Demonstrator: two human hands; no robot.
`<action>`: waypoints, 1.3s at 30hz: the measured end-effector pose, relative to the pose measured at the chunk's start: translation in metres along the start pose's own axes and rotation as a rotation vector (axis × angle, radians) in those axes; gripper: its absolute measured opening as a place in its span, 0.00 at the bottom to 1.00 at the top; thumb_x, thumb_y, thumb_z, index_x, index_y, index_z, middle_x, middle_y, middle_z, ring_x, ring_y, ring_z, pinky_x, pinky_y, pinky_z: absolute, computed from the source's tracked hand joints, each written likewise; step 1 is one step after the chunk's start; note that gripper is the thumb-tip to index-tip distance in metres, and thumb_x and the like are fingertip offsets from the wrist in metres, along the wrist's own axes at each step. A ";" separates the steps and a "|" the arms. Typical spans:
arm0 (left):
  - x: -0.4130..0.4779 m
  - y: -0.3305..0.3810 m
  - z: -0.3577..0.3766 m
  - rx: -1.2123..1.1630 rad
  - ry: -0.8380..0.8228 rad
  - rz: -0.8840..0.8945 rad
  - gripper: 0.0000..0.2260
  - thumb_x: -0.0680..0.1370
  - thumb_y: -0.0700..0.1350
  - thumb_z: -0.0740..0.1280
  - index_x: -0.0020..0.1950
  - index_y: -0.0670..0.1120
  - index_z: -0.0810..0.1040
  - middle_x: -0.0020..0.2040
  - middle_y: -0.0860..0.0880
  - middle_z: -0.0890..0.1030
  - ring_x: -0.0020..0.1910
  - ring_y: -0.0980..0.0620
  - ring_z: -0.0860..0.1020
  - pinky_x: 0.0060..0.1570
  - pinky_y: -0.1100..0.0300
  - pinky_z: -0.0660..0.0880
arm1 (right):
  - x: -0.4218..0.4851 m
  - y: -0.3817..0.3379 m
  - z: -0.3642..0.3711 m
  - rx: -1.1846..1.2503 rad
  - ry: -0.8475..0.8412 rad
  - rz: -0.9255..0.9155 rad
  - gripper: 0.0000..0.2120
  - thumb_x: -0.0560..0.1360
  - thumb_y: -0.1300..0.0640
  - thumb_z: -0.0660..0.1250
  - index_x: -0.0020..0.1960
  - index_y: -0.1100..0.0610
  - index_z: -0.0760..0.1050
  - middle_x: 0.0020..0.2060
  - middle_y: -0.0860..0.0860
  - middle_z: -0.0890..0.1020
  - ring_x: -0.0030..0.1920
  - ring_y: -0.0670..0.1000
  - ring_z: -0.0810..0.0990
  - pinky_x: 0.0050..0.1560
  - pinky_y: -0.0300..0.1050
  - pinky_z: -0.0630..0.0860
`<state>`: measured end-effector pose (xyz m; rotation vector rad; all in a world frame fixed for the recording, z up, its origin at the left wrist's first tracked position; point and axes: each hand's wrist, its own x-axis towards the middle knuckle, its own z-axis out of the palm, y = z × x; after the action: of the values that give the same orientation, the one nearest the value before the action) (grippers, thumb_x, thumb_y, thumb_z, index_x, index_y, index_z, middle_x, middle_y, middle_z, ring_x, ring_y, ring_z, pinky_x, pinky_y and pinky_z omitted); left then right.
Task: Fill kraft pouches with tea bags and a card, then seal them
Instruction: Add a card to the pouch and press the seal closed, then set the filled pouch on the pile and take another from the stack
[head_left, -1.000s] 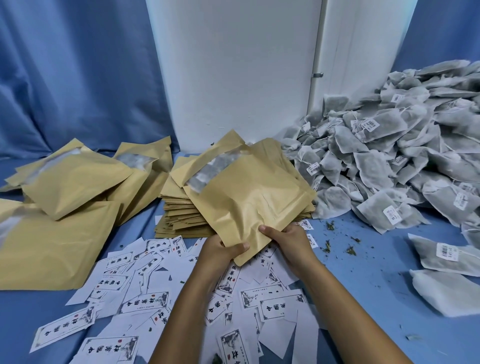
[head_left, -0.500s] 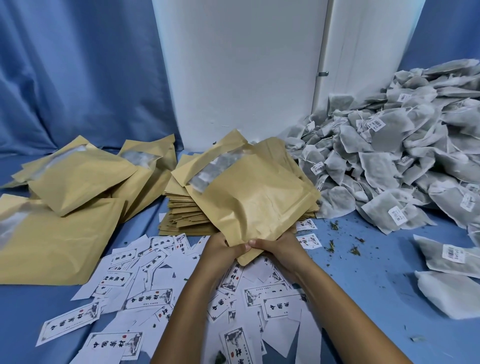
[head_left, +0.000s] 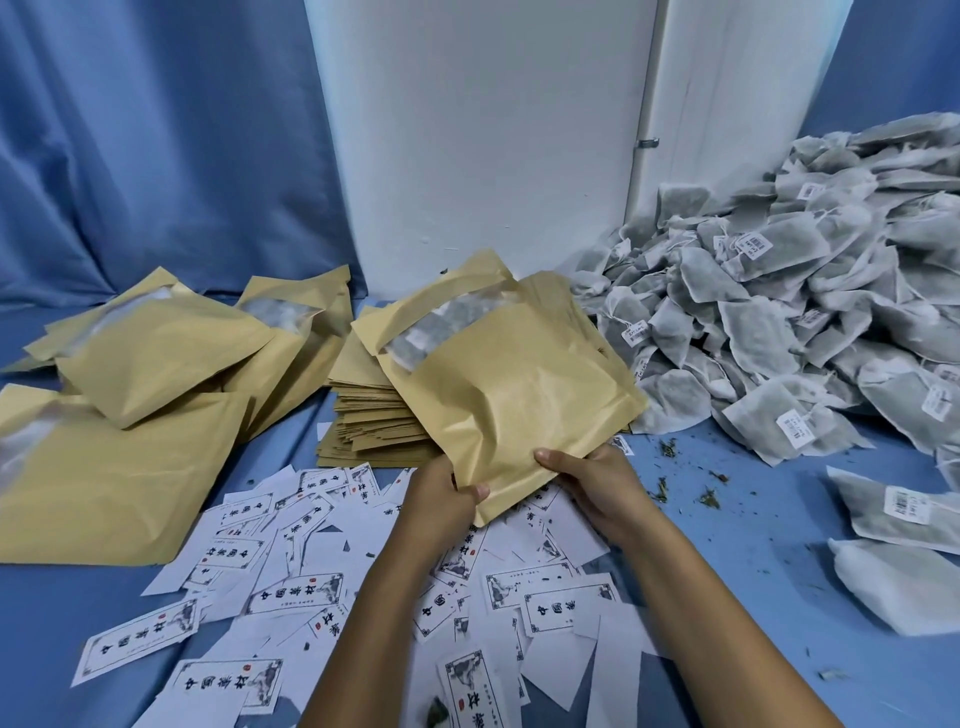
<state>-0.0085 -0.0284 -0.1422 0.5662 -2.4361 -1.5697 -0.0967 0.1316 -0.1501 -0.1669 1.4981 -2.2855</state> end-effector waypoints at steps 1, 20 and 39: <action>0.000 0.000 0.000 0.000 0.003 0.003 0.07 0.76 0.39 0.68 0.54 0.45 0.78 0.46 0.48 0.82 0.45 0.49 0.80 0.49 0.53 0.76 | 0.000 0.000 0.000 0.028 -0.010 0.007 0.14 0.69 0.71 0.70 0.54 0.72 0.75 0.49 0.63 0.83 0.47 0.56 0.84 0.47 0.42 0.81; 0.001 -0.007 -0.005 0.055 0.023 0.008 0.05 0.76 0.38 0.67 0.48 0.48 0.76 0.41 0.45 0.80 0.33 0.52 0.78 0.28 0.64 0.73 | 0.010 -0.017 -0.033 0.177 0.275 -0.106 0.10 0.63 0.62 0.76 0.42 0.63 0.79 0.41 0.59 0.85 0.41 0.54 0.85 0.43 0.42 0.81; 0.022 0.018 -0.030 -0.427 0.232 0.018 0.15 0.80 0.39 0.62 0.66 0.49 0.71 0.59 0.47 0.79 0.52 0.47 0.79 0.46 0.53 0.79 | 0.001 -0.051 0.022 -0.423 0.149 -0.242 0.20 0.82 0.64 0.54 0.71 0.51 0.66 0.30 0.53 0.70 0.17 0.47 0.70 0.18 0.34 0.66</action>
<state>-0.0216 -0.0560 -0.1141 0.6013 -1.8597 -1.8275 -0.1045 0.1300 -0.0955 -0.3164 2.1315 -2.1628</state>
